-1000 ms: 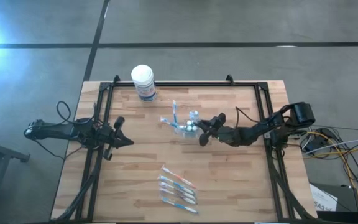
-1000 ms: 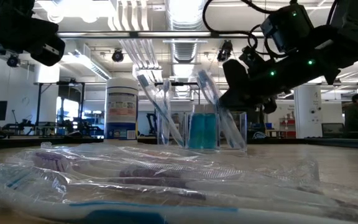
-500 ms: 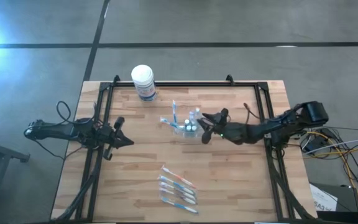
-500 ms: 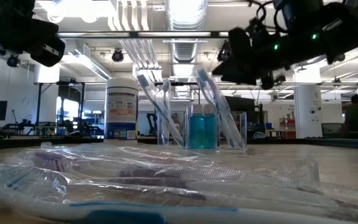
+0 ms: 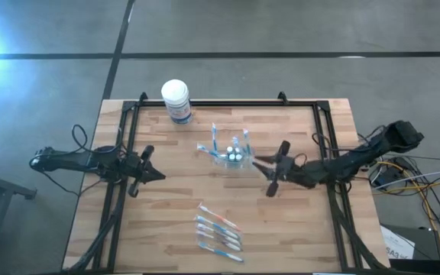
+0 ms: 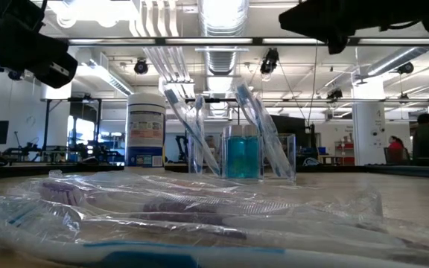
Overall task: Pick & Place toothbrushing station
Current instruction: Adjust the transparent organizer
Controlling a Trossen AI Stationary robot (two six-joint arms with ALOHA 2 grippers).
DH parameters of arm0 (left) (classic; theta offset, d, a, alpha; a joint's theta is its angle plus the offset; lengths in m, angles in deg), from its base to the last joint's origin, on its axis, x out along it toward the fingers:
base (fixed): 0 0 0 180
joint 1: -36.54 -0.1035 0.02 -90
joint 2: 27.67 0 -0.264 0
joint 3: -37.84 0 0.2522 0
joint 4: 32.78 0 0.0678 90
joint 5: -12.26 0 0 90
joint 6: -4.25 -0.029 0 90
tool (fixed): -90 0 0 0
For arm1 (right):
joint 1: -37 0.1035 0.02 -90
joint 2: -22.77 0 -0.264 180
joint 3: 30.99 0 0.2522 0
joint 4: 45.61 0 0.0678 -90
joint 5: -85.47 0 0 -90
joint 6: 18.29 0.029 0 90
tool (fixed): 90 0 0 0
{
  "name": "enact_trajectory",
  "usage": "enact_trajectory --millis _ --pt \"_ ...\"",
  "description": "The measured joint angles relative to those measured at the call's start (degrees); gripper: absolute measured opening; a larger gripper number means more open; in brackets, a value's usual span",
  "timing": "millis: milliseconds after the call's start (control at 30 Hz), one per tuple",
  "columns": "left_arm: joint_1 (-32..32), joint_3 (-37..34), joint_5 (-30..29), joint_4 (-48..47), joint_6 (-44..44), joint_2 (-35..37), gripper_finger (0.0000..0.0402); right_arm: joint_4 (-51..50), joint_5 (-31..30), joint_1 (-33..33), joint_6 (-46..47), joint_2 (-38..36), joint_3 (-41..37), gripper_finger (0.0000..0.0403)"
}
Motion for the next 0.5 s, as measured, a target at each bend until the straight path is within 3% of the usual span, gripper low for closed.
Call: enact_trajectory --millis 167,500 --pt "0.00 -0.51 -0.01 -0.04 0.33 0.00 0.0014 0.25 0.23 3.39 7.78 4.56 -1.94 0.0019" --pt "0.00 -0.51 -0.17 0.03 -0.13 0.00 0.0014 5.96 0.20 5.75 9.76 22.08 1.16 0.0008"
